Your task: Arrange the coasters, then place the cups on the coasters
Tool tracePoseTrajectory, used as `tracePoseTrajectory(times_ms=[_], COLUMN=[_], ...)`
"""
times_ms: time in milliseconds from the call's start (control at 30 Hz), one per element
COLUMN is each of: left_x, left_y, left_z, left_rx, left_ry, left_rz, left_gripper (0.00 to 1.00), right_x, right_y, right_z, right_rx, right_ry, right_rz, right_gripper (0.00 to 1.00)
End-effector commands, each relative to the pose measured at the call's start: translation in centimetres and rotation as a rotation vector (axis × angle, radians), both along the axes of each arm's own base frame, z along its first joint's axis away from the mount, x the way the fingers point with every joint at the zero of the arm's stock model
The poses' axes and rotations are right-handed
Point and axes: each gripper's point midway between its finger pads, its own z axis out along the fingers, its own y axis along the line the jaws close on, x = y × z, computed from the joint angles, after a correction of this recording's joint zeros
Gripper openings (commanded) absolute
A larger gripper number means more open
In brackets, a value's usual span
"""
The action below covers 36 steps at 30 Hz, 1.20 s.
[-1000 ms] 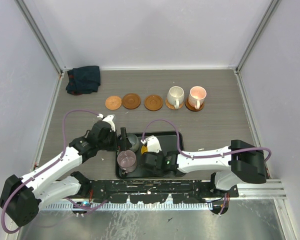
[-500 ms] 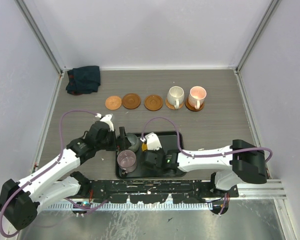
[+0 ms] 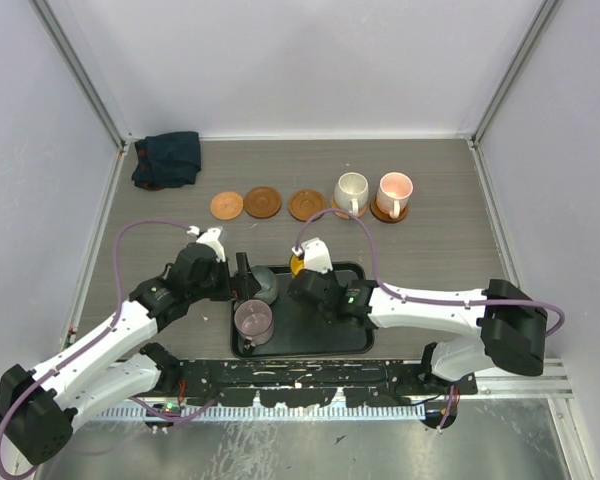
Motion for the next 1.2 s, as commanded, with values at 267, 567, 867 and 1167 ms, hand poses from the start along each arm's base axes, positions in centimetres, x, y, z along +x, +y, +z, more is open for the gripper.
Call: tracePoseTrajectory(times_ms=[267, 567, 867, 1167], left_x=[2.1, 2.9, 3.1, 3.0], left_y=[0.2, 0.4, 0.9, 0.6], left_z=[3.0, 2.7, 2.4, 1.8], left_rx=[-0.009, -0.010, 0.013, 0.018], left_ry=[-0.114, -0.125, -0.133, -0.110], left_rz=[0.055, 0.094, 0.117, 0.106], left_gripper=[0.98, 0.98, 0.98, 0.98], right_x=[13.2, 20.6, 24.9, 26.9], right_y=[3.0, 5.2, 4.7, 3.2], right_z=[10.4, 9.6, 7.7, 6.1], right_rx=[0.205, 0.212, 0.193, 0.188], right_ry=[-0.277, -0.318, -0.334, -0.292], right_rz=[-0.086, -0.122, -0.182, -0.224], right_gripper=[0.01, 0.01, 0.01, 0.01])
